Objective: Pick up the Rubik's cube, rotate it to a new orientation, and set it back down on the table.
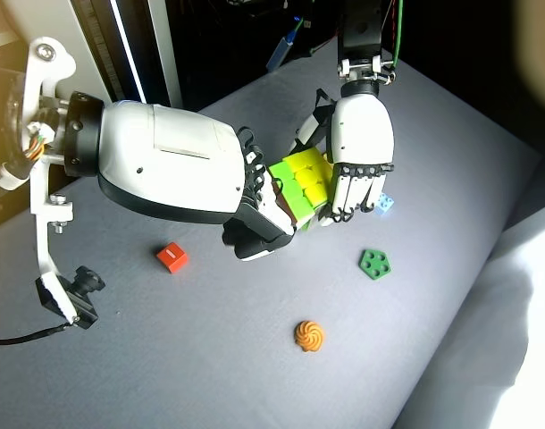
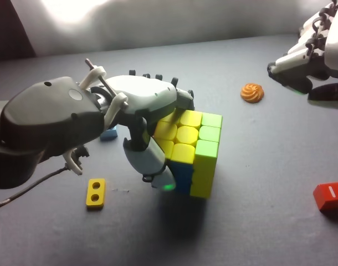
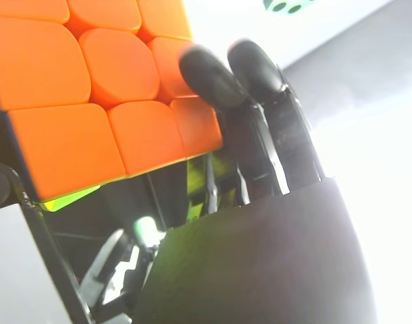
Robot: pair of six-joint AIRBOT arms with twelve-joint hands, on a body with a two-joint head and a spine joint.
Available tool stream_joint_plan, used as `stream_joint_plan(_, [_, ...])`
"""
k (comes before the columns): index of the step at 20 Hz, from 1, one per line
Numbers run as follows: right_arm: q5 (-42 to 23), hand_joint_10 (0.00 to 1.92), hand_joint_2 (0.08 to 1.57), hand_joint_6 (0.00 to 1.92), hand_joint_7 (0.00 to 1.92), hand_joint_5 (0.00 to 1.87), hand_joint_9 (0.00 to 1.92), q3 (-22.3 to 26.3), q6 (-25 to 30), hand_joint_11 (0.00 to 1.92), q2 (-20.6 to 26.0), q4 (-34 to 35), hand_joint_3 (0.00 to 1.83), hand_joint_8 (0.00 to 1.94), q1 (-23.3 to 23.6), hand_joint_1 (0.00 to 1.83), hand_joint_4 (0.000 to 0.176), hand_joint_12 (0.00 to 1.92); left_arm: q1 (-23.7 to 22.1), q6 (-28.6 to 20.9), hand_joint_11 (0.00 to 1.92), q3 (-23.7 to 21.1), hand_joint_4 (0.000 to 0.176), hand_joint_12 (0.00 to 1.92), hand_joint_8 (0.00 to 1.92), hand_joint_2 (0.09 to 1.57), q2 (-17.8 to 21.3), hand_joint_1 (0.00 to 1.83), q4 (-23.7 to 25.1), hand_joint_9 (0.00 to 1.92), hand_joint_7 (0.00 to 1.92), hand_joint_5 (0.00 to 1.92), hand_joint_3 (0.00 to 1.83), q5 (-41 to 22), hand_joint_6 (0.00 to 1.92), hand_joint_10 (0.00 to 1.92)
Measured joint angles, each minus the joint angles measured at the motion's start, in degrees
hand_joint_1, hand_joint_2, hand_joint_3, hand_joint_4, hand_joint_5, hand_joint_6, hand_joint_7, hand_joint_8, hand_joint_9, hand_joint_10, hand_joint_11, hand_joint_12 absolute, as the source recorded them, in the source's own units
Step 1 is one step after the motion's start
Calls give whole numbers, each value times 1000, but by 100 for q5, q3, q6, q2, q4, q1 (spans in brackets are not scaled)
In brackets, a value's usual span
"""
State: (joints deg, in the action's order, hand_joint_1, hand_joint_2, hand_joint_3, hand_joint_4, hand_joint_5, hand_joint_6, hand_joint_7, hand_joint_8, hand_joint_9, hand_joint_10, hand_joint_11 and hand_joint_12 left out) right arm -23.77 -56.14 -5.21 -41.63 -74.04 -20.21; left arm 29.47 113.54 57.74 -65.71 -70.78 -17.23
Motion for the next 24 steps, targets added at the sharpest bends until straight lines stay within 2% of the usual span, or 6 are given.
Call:
stream_joint_plan(2, [2, 1921, 1401, 1710, 567, 467, 735, 0, 0, 617, 0, -4, 3, 1782, -2, 1063, 0, 1921, 0, 2, 212, -2, 0, 1394, 595, 984, 31, 1023, 0, 542, 724, 671, 0, -28, 440, 914])
stream_joint_plan(4, [2, 1921, 1400, 1700, 693, 488, 747, 11, 0, 639, 0, -4, 2, 1823, -11, 970, 0, 1921, 0, 4, 147, -31, 0, 1119, 156, 1032, 37, 804, 0, 521, 660, 562, 5, -74, 106, 414])
stream_joint_plan(7, [4, 1921, 1435, 1769, 665, 442, 752, 22, -2, 657, 0, -7, 5, 1917, -13, 900, 0, 1921, 0, -4, 68, -61, 0, 1067, 42, 1047, 48, 720, -33, 489, 596, 494, 2, -79, 29, 215])
stream_joint_plan(11, [-9, 1898, 1375, 1652, 570, 499, 753, 22, 0, 620, 0, -4, 1, 1706, -13, 1113, 0, 1921, 4, -26, 0, -109, 0, 712, 0, 988, 94, 650, -39, 271, 321, 293, 0, -118, 0, 15])
stream_joint_plan(14, [-2, 1921, 1316, 1504, 768, 616, 825, 22, 0, 709, 0, -2, 0, 1745, -26, 1064, 0, 1921, 4, -50, 0, -199, 0, 541, 0, 937, 184, 685, 0, 203, 244, 245, 0, -116, 0, 1])
stream_joint_plan(24, [-11, 1921, 1301, 1476, 835, 641, 865, 28, -2, 718, 0, 0, 0, 1813, -44, 1058, 0, 1921, -74, -50, 0, -293, 0, 577, 0, 909, 306, 664, -116, 236, 271, 265, 2, -267, 0, 1])
